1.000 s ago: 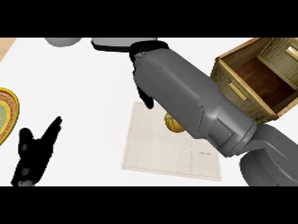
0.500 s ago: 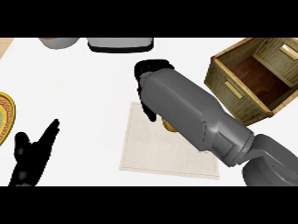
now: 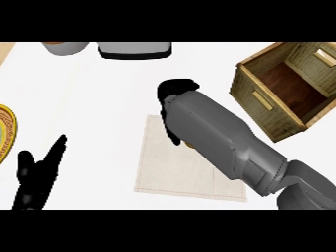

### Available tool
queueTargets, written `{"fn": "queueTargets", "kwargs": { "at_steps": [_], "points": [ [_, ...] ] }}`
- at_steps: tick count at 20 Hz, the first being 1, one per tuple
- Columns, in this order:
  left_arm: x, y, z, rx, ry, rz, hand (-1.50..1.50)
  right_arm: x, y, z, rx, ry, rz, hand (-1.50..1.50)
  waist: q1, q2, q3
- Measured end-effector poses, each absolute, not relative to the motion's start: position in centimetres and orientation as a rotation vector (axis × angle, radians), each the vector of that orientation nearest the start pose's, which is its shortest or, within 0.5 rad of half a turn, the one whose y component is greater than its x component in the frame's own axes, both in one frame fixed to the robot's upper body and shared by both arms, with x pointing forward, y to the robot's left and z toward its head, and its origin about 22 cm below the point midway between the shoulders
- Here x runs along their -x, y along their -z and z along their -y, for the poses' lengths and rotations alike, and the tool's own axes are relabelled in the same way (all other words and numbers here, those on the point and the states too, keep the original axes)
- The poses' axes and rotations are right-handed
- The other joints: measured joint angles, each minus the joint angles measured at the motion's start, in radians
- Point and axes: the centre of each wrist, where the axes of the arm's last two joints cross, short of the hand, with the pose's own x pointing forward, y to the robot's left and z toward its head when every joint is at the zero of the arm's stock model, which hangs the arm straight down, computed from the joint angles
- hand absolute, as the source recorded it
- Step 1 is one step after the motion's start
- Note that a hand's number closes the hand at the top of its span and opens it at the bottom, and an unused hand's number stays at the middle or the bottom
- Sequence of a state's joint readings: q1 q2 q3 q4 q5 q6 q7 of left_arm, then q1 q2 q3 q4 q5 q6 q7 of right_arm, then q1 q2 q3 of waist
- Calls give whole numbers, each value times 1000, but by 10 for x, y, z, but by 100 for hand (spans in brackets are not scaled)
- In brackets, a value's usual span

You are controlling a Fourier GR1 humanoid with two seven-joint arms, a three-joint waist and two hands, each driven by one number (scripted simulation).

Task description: Pick the squash from the placemat and place it in the basket

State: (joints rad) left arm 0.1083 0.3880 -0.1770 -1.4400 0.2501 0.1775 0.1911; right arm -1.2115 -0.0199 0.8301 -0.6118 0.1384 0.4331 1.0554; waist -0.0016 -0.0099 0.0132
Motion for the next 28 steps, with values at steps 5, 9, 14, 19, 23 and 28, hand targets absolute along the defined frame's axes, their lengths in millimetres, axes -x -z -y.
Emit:
{"fn": "queueTargets", "kwargs": {
  "at_steps": [5,9,14,19,23,28],
  "points": [
    [-204,32,-301,-191,41,1111,0,-385,-85,-2,840,-1475,449,-150,4,2,-1],
    [-206,33,-300,-186,48,1114,0,-383,-72,3,838,-1470,420,-150,6,3,-1],
    [-205,32,-303,-182,55,1101,0,-382,-58,12,827,-1474,366,-150,2,1,-1],
    [-205,33,-300,-187,48,1103,0,-384,-52,22,830,-1465,340,-150,1,1,0],
    [-202,34,-301,-192,44,1113,0,-381,-45,24,832,-1469,335,-150,1,1,0],
    [-205,32,-299,-190,37,1101,0,-377,-40,24,832,-1472,339,-150,0,1,0]
  ]
}}
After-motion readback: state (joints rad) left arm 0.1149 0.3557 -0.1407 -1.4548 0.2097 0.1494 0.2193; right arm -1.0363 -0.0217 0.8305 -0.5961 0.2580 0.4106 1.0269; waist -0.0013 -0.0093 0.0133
